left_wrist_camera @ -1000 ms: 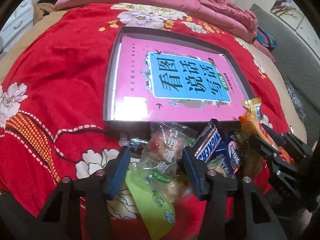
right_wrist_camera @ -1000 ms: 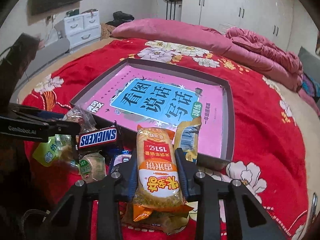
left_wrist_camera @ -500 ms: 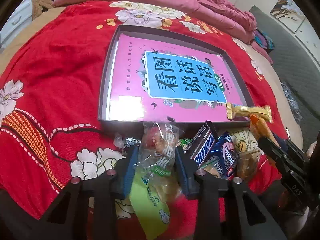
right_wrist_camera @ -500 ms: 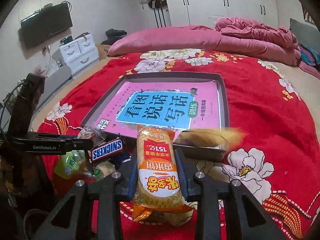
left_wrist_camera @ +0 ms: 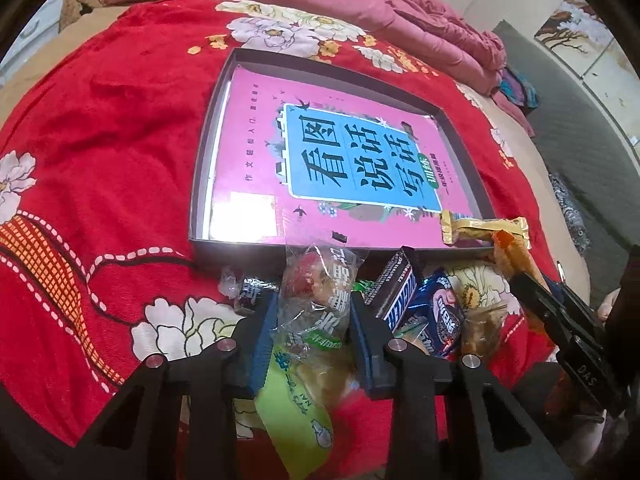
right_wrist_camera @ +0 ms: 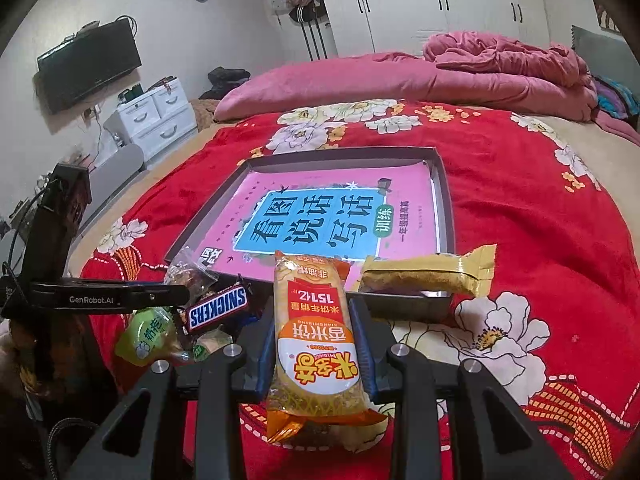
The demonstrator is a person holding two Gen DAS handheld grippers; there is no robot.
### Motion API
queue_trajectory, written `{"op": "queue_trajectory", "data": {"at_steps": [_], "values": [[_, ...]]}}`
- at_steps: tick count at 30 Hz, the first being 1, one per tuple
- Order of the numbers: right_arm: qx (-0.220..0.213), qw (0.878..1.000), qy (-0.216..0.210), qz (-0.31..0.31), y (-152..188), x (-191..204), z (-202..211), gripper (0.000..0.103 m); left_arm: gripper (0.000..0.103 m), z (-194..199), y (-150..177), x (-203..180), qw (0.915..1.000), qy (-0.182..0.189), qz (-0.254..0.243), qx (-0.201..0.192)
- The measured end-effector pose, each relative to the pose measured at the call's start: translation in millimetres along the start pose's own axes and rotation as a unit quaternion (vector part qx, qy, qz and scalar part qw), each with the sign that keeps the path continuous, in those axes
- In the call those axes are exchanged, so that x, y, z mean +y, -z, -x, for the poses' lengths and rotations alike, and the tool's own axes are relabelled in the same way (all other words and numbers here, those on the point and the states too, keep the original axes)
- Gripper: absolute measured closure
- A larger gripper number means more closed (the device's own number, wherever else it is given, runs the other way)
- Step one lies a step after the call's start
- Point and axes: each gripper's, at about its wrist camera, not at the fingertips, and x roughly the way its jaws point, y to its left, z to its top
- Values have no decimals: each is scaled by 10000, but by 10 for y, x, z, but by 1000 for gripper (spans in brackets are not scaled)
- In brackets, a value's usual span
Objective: Organize snacks
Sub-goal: 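Carry the bread roll with the right tool while the left carries the pastry bag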
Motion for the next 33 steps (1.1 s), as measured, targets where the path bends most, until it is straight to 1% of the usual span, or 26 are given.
{"op": "queue_trajectory", "data": {"at_steps": [8, 18, 33], "values": [[29, 10000, 11, 42, 5, 21, -18, 69, 68, 1, 7, 2, 10000, 4, 6, -16], [-34, 10000, 5, 45, 6, 30, -11, 69, 68, 150, -70, 8, 9995, 133, 34, -294], [-159, 9999, 29, -12, -61, 12, -2, 69, 68, 265, -135, 36, 9986, 192, 146, -464]]}}
